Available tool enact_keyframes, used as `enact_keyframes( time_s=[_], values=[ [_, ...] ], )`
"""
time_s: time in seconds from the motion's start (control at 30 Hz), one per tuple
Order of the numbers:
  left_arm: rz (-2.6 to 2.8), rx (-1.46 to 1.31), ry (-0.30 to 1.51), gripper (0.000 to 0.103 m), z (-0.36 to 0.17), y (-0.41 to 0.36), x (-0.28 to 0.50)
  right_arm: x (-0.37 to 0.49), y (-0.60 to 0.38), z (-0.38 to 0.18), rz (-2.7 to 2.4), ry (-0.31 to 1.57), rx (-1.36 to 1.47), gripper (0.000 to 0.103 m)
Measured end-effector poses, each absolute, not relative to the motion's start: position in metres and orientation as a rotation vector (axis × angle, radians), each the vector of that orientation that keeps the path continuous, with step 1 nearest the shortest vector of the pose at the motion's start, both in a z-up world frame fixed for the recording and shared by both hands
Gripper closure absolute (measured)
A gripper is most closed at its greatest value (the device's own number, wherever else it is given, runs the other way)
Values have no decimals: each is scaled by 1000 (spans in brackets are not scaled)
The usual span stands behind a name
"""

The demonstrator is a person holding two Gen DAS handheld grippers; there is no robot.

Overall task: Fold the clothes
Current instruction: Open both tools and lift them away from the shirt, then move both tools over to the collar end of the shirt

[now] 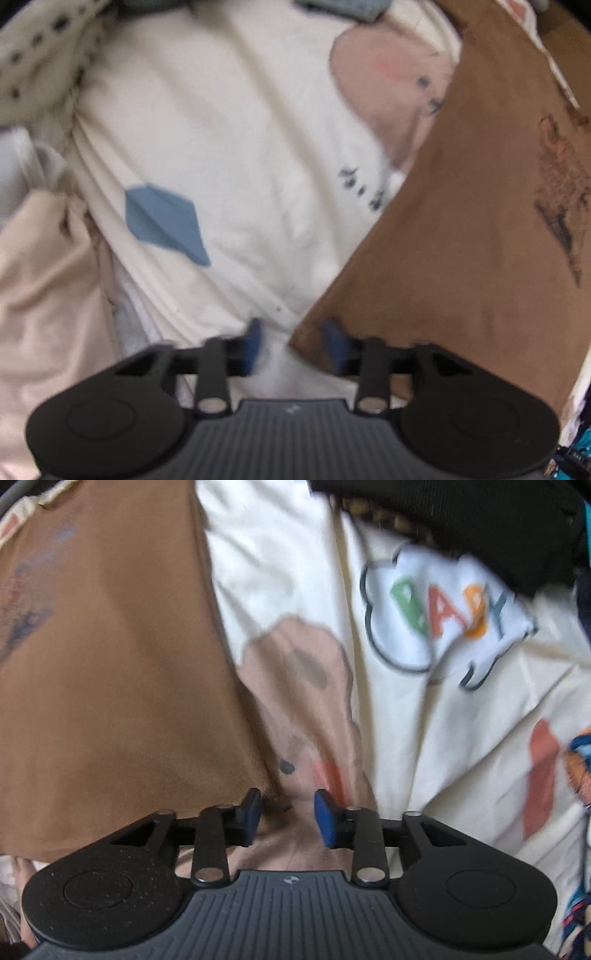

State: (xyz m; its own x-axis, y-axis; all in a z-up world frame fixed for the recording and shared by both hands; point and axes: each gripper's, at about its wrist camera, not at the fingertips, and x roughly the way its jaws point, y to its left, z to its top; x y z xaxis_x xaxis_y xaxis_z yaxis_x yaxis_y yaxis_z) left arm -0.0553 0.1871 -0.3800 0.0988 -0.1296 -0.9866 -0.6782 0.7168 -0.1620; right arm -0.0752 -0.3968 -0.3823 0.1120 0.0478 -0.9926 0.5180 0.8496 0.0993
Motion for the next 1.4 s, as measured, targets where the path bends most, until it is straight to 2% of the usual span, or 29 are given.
enact_keyframes(
  time_s=[0.17, 0.27, 0.37, 0.6, 1.13, 1.2, 1.4],
  values=[
    [438, -718, 1397, 37, -349, 194, -52, -84, -407, -346, -376, 1364, 496, 52],
    [441, -701, 1387, 27, -332, 198, -46, -93, -418, -329, -397, 1328, 512, 47],
    [451, -687, 1374, 26, -314, 201, -36, -93, -423, -318, -400, 1303, 528, 37],
    [432, -648, 1335, 22, -279, 211, -15, -99, -441, -281, -427, 1227, 576, 23],
    [360, -466, 1195, 20, -194, 200, 43, -92, -469, -210, -487, 1015, 567, 21],
    [325, -463, 1189, 25, -190, 199, 52, -91, -469, -201, -481, 971, 550, 22],
    [228, -426, 1164, 26, -177, 183, 88, -79, -471, -189, -442, 903, 537, 22]
  ],
)
